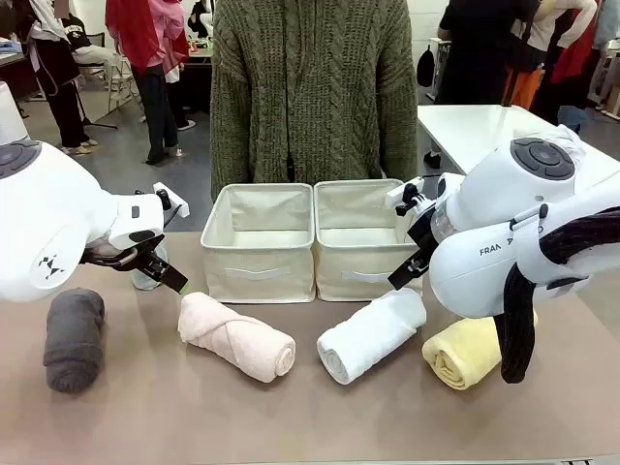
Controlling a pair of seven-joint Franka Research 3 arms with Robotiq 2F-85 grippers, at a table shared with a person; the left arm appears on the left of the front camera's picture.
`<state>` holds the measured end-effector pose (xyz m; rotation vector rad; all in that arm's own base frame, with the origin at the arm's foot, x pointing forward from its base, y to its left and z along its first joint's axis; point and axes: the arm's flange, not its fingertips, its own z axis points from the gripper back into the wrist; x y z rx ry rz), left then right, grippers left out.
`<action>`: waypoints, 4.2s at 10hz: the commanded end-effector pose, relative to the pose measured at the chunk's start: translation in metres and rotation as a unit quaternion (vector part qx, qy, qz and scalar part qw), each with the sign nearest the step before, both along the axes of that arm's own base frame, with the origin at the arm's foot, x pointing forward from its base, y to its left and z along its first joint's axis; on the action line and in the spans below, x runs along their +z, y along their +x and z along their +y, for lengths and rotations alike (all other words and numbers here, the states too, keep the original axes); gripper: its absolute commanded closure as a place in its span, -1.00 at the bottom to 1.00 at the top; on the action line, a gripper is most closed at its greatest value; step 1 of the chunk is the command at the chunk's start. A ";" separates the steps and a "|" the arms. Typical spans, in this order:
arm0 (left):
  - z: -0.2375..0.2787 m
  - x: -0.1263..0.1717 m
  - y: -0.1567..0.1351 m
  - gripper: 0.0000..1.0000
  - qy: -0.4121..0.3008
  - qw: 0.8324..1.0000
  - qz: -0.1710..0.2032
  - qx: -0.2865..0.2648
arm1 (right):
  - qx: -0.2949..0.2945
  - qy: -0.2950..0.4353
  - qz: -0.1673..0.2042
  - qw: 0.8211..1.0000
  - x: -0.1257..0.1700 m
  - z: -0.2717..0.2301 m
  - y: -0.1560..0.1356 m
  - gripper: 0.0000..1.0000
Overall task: Sort the towels based on their folding style.
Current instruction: Pick up one triangle-folded towel and place it in the left Fabric basket.
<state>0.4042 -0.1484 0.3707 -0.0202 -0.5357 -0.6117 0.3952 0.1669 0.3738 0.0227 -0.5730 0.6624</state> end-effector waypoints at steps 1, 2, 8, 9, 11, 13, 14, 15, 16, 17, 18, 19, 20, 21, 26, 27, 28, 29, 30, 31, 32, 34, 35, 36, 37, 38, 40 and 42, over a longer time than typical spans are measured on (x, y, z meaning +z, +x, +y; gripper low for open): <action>-0.001 0.001 -0.001 -1.00 0.000 1.000 -0.001 -0.001 | 0.000 0.000 0.000 1.000 0.000 0.000 0.000 -1.00; -0.001 0.001 -0.001 -1.00 0.000 1.000 -0.001 -0.001 | 0.000 0.000 0.000 1.000 0.000 0.000 0.000 -1.00; -0.001 0.001 -0.001 -1.00 0.000 1.000 -0.001 -0.001 | 0.000 0.000 0.000 1.000 0.000 0.000 0.000 -1.00; -0.001 0.001 -0.001 -1.00 0.000 1.000 -0.001 -0.001 | 0.000 0.000 0.000 1.000 0.000 0.000 0.000 -1.00; -0.001 0.001 -0.001 -1.00 0.000 1.000 -0.001 -0.001 | 0.000 0.000 0.000 1.000 0.000 0.000 0.000 -1.00; -0.001 0.001 -0.001 -1.00 0.000 1.000 -0.001 -0.001 | 0.000 0.000 0.000 1.000 0.000 0.000 0.000 -1.00; -0.001 0.000 0.000 -1.00 0.000 1.000 0.000 -0.001 | 0.000 0.000 0.000 1.000 0.000 0.000 0.000 -1.00; -0.005 0.053 -0.007 -1.00 -0.014 1.000 -0.007 -0.011 | 0.000 -0.001 -0.011 1.000 0.051 0.010 -0.025 -1.00; -0.009 0.100 -0.009 -1.00 -0.002 1.000 -0.006 -0.018 | -0.008 -0.011 -0.013 1.000 0.098 0.015 -0.044 -1.00; -0.015 0.147 -0.005 -1.00 0.021 0.998 0.017 -0.048 | -0.023 -0.031 0.001 0.999 0.146 0.016 -0.057 -1.00; -0.013 0.188 -0.011 -1.00 0.031 0.998 0.021 -0.056 | -0.044 -0.039 -0.018 0.998 0.191 0.019 -0.078 -1.00; -0.011 0.212 -0.014 -1.00 0.035 0.997 0.026 -0.062 | -0.045 -0.043 -0.023 0.998 0.225 0.023 -0.097 -1.00; -0.007 0.247 -0.020 -1.00 0.036 0.997 0.019 -0.060 | -0.060 -0.032 -0.045 0.997 0.256 0.024 -0.112 -1.00; -0.002 0.269 -0.027 -1.00 0.036 0.998 0.006 -0.052 | -0.062 -0.017 -0.063 0.996 0.275 0.022 -0.126 -1.00; -0.006 0.265 -0.034 -1.00 0.031 0.998 0.011 -0.052 | -0.048 -0.020 -0.056 0.997 0.278 0.017 -0.136 -1.00; -0.006 0.265 -0.034 -1.00 0.031 0.998 0.011 -0.052 | -0.048 -0.020 -0.056 0.997 0.278 0.017 -0.136 -1.00; -0.006 0.267 -0.034 -1.00 0.036 0.998 0.016 -0.052 | -0.049 -0.020 -0.056 0.997 0.280 0.017 -0.138 -1.00; 0.038 0.272 -0.021 -1.00 -0.029 0.995 0.023 -0.087 | -0.038 0.046 -0.036 0.998 0.292 -0.032 -0.106 -1.00; 0.074 0.265 -0.011 -1.00 -0.075 0.990 0.030 -0.114 | -0.054 0.128 -0.016 0.990 0.292 -0.085 -0.075 -1.00; 0.106 0.253 -0.001 -1.00 -0.099 0.991 0.037 -0.078 | -0.044 0.191 0.028 0.980 0.283 -0.131 -0.055 -1.00; 0.140 0.246 0.004 -1.00 -0.148 0.985 0.034 -0.083 | -0.036 0.246 0.047 0.968 0.273 -0.175 -0.038 -1.00; 0.199 0.237 -0.004 -1.00 -0.247 0.960 0.026 -0.125 | 0.005 0.305 0.086 0.948 0.259 -0.243 -0.029 -1.00; 0.239 0.232 -0.005 -1.00 -0.286 0.948 0.013 -0.140 | 0.014 0.333 0.074 0.940 0.252 -0.275 -0.032 -1.00; 0.273 0.230 -0.013 -1.00 -0.309 0.939 -0.001 -0.153 | 0.036 0.356 0.061 0.932 0.248 -0.296 -0.040 -1.00; 0.302 0.226 -0.026 -1.00 -0.359 0.915 -0.020 -0.185 | 0.072 0.382 0.041 0.920 0.246 -0.314 -0.051 -1.00; 0.315 0.228 -0.026 -1.00 -0.363 0.909 -0.029 -0.202 | 0.083 0.387 0.029 0.918 0.247 -0.320 -0.056 -1.00; 0.307 0.226 -0.039 -1.00 -0.346 0.921 -0.038 -0.174 | 0.060 0.379 0.033 0.923 0.249 -0.318 -0.059 -1.00; 0.313 0.225 -0.041 -1.00 -0.334 0.928 -0.024 -0.161 | 0.060 0.379 0.033 0.923 0.249 -0.318 -0.059 -1.00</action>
